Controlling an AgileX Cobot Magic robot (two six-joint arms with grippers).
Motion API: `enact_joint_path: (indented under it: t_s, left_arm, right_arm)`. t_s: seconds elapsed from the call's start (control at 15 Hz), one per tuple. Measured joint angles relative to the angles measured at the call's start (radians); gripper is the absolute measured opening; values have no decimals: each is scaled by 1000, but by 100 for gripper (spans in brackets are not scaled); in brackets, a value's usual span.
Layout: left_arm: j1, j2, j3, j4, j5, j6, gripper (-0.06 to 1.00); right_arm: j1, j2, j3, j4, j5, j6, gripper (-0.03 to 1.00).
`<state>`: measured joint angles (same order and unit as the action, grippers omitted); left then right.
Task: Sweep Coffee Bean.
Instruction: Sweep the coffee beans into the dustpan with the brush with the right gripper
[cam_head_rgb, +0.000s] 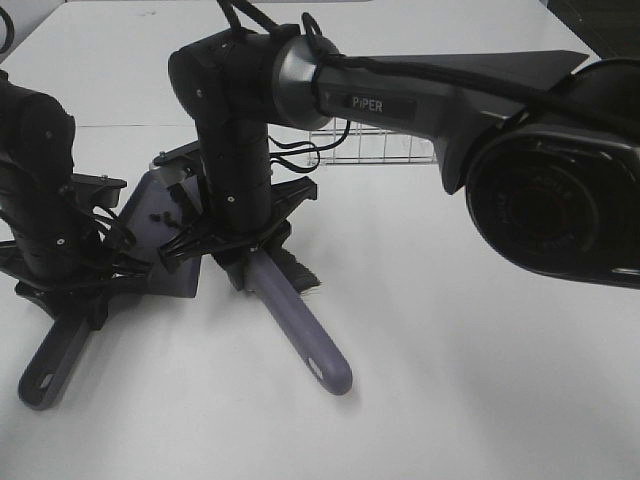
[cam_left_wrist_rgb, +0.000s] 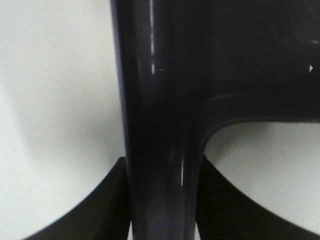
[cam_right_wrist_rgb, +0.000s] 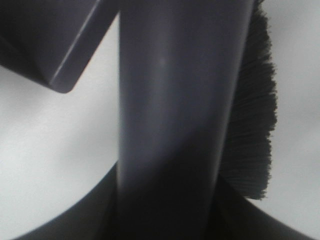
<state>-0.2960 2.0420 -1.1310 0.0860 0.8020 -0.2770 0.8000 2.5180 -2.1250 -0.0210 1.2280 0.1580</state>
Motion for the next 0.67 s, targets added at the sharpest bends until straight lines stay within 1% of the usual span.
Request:
enact_joint_path:
  t_s: [0.27,0.47,0.6,0.67]
  left_arm:
    - [0,0,0,0,-3,1,34]
    - [0,0,0,-1,-4,1,34]
    - [0,0,0,-1,-4,1,34]
    - [0,0,0,-1,-4,1,34]
  right_arm:
    - [14,1,-52,39,1,-1,31]
    - [14,1,-165,86,5,-3,31]
    - [14,1,-246,84,3,-8,31]
    - [14,-2,-269,61,3,-8,31]
